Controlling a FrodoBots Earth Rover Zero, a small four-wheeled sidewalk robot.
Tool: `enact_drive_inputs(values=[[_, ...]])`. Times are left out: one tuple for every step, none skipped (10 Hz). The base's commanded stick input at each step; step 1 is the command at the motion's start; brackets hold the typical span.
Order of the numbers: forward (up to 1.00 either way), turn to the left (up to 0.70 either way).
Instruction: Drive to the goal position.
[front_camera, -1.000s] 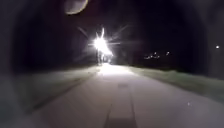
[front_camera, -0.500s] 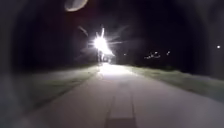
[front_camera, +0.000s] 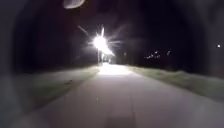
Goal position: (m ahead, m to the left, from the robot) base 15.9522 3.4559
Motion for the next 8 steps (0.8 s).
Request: enact_drive_inputs(values=[[0.7,0.11],[0.7,0.11],[0.7,0.11],[0.7,0.11],[0.7,0.11],[0.7,0.1],[0.7,0.01],[0.7,0.01]])
